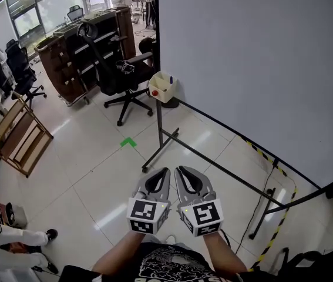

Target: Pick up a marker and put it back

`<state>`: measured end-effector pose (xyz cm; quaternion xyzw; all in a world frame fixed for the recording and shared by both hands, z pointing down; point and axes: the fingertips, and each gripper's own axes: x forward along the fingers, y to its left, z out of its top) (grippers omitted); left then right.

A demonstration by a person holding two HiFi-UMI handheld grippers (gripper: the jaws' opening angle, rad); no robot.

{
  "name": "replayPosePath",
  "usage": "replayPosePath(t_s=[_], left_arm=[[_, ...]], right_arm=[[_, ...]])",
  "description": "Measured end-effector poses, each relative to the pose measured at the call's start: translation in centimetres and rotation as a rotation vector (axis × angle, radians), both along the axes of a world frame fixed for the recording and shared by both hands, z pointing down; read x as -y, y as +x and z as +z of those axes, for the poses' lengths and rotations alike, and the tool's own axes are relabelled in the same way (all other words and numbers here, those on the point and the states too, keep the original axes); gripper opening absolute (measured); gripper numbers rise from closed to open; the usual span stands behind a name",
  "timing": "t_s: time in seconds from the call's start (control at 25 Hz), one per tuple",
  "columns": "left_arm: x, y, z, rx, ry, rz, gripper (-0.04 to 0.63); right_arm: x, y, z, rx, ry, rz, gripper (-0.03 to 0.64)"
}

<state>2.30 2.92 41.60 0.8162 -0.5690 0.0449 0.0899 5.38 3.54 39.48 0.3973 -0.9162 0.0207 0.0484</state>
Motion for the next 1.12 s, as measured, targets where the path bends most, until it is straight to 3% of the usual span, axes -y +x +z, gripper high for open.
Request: replayPosePath(t_s=[0.36,1.12], left_arm=[[6.7,-1.2,1.3,-0.019,-0.007,0.000,0.005],[24.6,-8.4,0.4,-0.029,-0.001,0.043,0.005]], right_arm=[[6.6,-0.9,1.2,-0.016,-0.005,0.008,0.005],[24.9,-8.0,0.8,-0.022,-0.011,0.072,0.052]])
